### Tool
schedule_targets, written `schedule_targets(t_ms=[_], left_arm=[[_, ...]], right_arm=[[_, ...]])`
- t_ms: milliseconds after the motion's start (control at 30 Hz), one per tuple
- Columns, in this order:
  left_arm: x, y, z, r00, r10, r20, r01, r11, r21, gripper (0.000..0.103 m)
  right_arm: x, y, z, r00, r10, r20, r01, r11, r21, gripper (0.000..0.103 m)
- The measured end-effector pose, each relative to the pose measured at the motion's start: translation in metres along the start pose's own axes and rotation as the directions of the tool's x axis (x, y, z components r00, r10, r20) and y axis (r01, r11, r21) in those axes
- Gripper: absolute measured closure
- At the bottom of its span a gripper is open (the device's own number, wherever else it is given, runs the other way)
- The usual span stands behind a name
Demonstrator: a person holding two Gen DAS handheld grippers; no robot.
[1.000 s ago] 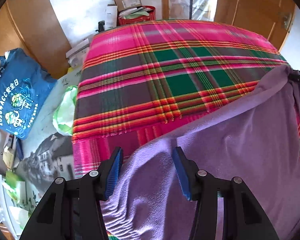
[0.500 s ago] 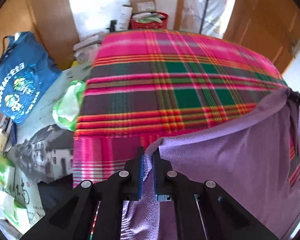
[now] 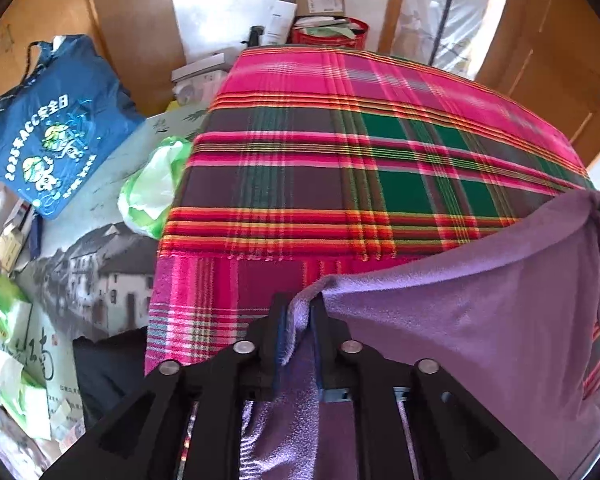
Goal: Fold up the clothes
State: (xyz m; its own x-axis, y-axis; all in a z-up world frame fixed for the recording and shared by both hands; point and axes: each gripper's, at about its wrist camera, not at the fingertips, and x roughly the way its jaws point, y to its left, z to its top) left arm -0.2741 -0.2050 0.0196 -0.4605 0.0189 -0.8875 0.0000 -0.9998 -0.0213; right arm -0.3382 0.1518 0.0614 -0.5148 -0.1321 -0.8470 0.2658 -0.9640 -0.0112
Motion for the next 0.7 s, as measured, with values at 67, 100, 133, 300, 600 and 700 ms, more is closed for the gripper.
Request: schedule_targets(t_ms=[67, 100, 133, 300, 600, 700], left_arm=[[-0.002, -0.001, -0.001, 1.0, 0.023, 0.006, -0.023, 1.0, -0.01, 0.082], [-0.005, -0.002, -0.001, 1.0, 0.026, 0.014, -0.025, 1.0, -0.014, 0.082], [-0.01, -0.003, -0.002, 0.999, 0.03, 0.024, -0.029, 0.999, -0.017, 0.082], [-0.039, -0.012, -0.009, 0.996, 0.037, 0.08, -0.036, 0.999, -0.019, 0.082], [-0.076, -0.108, -0.03, 0.988, -0.097, 0.119, 0.071, 0.975, 0.21, 0.076], [-0.072, -0.152, -0.04, 0.986, -0.136, 0.096, 0.1, 0.945, 0.312, 0.076]], right_arm=[[-0.01, -0.007, -0.008, 1.0, 0.018, 0.016, -0.018, 1.0, 0.013, 0.066], [-0.015, -0.011, -0.011, 0.999, 0.026, 0.023, -0.027, 0.999, 0.019, 0.066], [-0.019, -0.013, -0.017, 0.999, 0.032, 0.029, -0.032, 0.999, 0.02, 0.066], [-0.038, -0.019, -0.062, 0.998, 0.049, 0.051, -0.048, 0.999, -0.017, 0.065], [-0.049, -0.009, -0.132, 0.997, 0.016, 0.07, -0.007, 0.992, -0.128, 0.057], [-0.043, -0.012, -0.136, 0.999, -0.01, 0.051, 0.016, 0.993, -0.116, 0.053]])
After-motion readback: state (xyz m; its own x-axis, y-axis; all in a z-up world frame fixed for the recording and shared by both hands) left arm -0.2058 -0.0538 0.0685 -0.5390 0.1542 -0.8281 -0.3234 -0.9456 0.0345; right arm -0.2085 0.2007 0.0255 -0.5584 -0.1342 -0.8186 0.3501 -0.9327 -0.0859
